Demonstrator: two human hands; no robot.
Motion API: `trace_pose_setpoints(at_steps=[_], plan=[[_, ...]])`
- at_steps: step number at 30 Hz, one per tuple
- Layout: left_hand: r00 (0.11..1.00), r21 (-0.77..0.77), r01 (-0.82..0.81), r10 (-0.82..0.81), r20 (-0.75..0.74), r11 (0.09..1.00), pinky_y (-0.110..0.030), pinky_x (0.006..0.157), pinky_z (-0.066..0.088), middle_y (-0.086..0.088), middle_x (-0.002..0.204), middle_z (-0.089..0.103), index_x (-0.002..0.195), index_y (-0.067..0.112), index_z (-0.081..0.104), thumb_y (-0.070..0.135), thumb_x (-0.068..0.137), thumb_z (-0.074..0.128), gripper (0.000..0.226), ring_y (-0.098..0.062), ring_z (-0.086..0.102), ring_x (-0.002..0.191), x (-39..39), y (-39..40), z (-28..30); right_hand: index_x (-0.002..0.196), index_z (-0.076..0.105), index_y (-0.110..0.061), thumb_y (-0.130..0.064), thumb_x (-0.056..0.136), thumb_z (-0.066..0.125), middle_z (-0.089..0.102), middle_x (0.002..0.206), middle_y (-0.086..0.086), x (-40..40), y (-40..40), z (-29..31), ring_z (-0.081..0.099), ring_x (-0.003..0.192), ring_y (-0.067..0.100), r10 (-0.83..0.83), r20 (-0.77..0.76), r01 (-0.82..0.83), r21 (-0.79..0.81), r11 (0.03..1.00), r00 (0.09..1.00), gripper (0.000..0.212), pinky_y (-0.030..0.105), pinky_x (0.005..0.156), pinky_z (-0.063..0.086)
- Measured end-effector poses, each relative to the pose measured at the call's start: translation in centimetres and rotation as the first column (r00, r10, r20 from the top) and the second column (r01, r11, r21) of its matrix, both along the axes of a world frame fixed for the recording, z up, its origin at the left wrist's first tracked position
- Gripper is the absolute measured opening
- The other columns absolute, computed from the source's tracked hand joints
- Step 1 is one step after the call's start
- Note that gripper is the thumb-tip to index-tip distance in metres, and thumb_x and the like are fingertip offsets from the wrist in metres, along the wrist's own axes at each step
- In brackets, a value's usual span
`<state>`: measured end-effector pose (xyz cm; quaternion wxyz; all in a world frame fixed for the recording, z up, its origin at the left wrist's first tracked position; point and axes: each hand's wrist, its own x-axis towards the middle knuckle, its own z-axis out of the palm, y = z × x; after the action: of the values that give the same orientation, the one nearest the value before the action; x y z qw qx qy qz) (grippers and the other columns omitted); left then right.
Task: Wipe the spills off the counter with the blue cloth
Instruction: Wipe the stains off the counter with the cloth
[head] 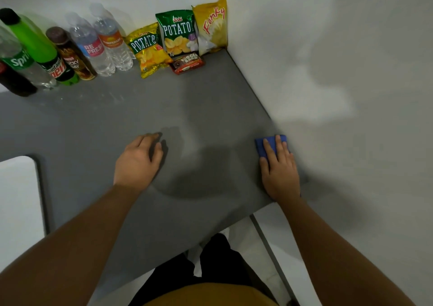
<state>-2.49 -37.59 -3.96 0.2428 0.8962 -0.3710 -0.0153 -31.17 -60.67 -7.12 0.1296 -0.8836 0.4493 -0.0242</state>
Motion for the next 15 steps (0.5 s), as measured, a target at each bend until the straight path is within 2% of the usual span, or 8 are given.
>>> trace_pose_setpoints(at_steps=[5, 7, 10, 15], plan=[[0.998, -0.005, -0.044, 0.044, -0.035, 0.999, -0.045, 0.081, 0.056, -0.012, 0.116, 0.071, 0.121, 0.018, 0.07, 0.031, 0.1, 0.058, 0.027, -0.038, 0.068, 0.101, -0.3, -0.4, 0.9, 0.162, 0.015, -0.025, -0.037, 0.108, 0.036, 0.001, 0.17, 0.007, -0.5, 5.0, -0.3, 0.0, 0.156, 0.025, -0.13, -0.041, 0.13, -0.004, 0.991, 0.991, 0.059, 0.041, 0.126, 0.004], [0.998, -0.004, -0.053, 0.052, -0.026, 0.999, -0.045, 0.075, 0.056, -0.014, 0.11, 0.072, 0.115, 0.017, 0.071, 0.032, 0.099, 0.058, 0.025, -0.04, 0.069, 0.094, -0.3, -0.5, 1.1, 0.162, 0.011, -0.027, -0.039, 0.108, 0.033, -0.004, 0.17, 0.006, 0.4, 7.7, -0.5, -0.004, 0.156, 0.024, -0.127, -0.048, 0.128, 0.009, 0.992, 0.991, 0.06, 0.041, 0.126, 0.002], [0.998, -0.009, -0.056, 0.056, -0.021, 0.998, -0.044, 0.07, 0.055, -0.016, 0.102, 0.072, 0.108, 0.016, 0.071, 0.032, 0.099, 0.057, 0.023, -0.042, 0.069, 0.086, -0.1, -0.4, 1.1, 0.162, 0.011, -0.025, -0.041, 0.106, 0.027, -0.003, 0.17, 0.008, 2.3, 11.7, -0.7, -0.003, 0.156, 0.025, -0.025, -0.033, 0.024, -0.004, 1.0, 0.999, 0.061, 0.042, 0.126, 0.006], [0.996, -0.028, -0.087, 0.087, -0.012, 0.996, -0.042, 0.065, 0.054, -0.016, 0.091, 0.073, 0.1, 0.015, 0.071, 0.033, 0.099, 0.058, 0.022, -0.041, 0.068, 0.08, 0.6, 0.6, 0.9, 0.162, 0.007, -0.03, -0.044, 0.107, 0.022, -0.005, 0.17, 0.003, 7.1, 16.5, -1.6, -0.009, 0.156, 0.021, 0.287, -0.005, -0.287, 0.022, 0.958, 0.958, 0.059, 0.041, 0.124, 0.002]])
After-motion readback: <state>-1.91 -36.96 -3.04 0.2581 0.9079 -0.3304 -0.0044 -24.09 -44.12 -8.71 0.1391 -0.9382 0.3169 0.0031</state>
